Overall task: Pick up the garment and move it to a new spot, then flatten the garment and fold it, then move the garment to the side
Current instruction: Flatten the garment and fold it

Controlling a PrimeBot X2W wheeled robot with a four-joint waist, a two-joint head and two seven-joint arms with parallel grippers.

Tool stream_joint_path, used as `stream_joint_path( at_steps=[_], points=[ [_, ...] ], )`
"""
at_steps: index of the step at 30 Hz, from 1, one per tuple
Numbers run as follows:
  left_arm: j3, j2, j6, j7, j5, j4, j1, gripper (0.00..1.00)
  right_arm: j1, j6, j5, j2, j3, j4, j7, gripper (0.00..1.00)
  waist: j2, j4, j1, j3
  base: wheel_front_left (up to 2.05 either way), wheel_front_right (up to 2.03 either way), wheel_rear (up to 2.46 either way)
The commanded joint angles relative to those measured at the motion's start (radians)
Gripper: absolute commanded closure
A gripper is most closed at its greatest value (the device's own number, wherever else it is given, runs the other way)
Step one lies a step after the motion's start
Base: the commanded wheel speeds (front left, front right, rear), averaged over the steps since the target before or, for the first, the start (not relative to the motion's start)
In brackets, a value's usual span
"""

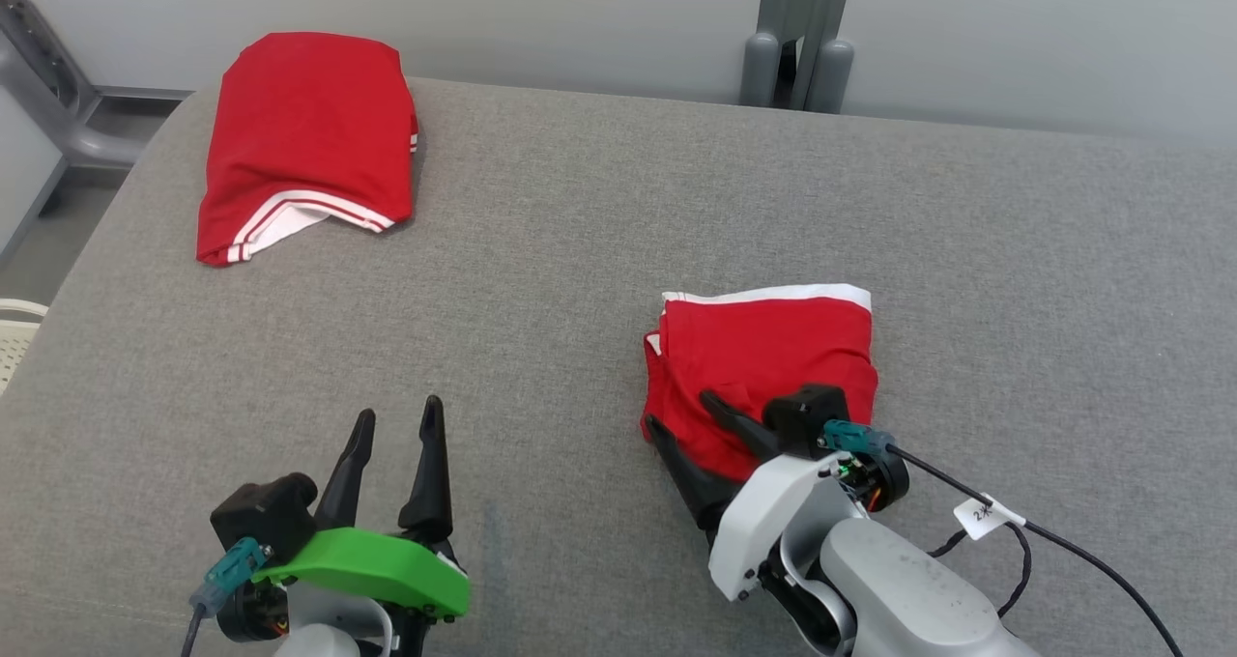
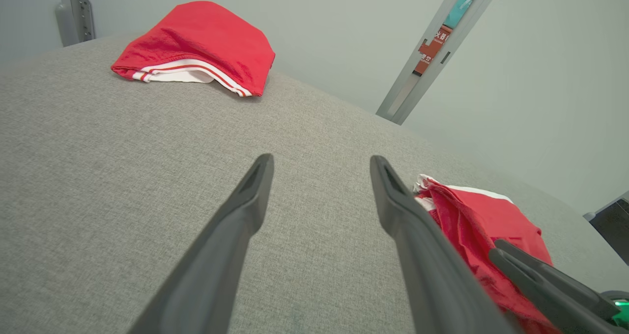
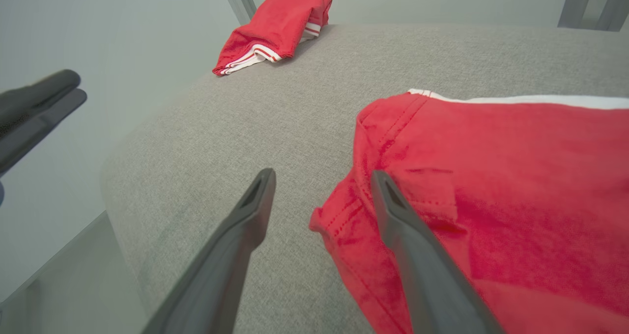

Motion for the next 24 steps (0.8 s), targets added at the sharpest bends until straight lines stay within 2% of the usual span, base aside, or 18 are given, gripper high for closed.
stream_joint_path(
  at_steps=[1, 9, 16, 22, 23, 24],
  points=[
    [0.004, 0.000, 0.004, -0.004, -0.001, -0.002, 0.014, 0.00, 0.001, 0.000, -0.007, -0.003, 0.001, -0.010, -0.007, 0.00, 0.0000, -0.009, 0.0000, 0.001, 0.00, 0.00, 0.00],
    [0.012, -0.006, 0.000, -0.007, 0.004, -0.004, 0.016, 0.00, 0.059, 0.000, -0.062, -0.003, -0.058, -0.105, -0.021, 0.00, 0.0000, -0.036, 0.0000, 0.002, 0.00, 0.00, 0.00],
    [0.012, -0.009, -0.005, -0.007, 0.008, -0.001, 0.013, 0.00, 0.091, 0.000, -0.134, -0.003, -0.201, -0.199, 0.000, 0.00, 0.0000, -0.043, 0.0000, 0.004, 0.00, 0.00, 0.00],
    [0.010, -0.011, -0.007, -0.006, 0.011, 0.000, 0.002, 0.00, 0.070, 0.000, -0.259, -0.003, -0.312, -0.194, 0.053, 0.00, 0.0000, -0.028, 0.0000, 0.013, 0.00, 0.00, 0.00],
    [0.010, -0.011, -0.008, -0.006, 0.011, 0.001, -0.001, 0.00, 0.063, 0.000, -0.280, -0.003, -0.324, -0.185, 0.063, 0.26, 0.0000, -0.024, 0.0000, 0.015, 0.00, 0.00, 0.00],
    [0.009, -0.012, -0.008, -0.006, 0.012, 0.002, -0.004, 0.00, 0.058, 0.000, -0.306, -0.003, -0.336, -0.171, 0.080, 0.58, 0.0000, -0.019, 0.0000, 0.017, 0.00, 0.00, 0.00]
  ],
)
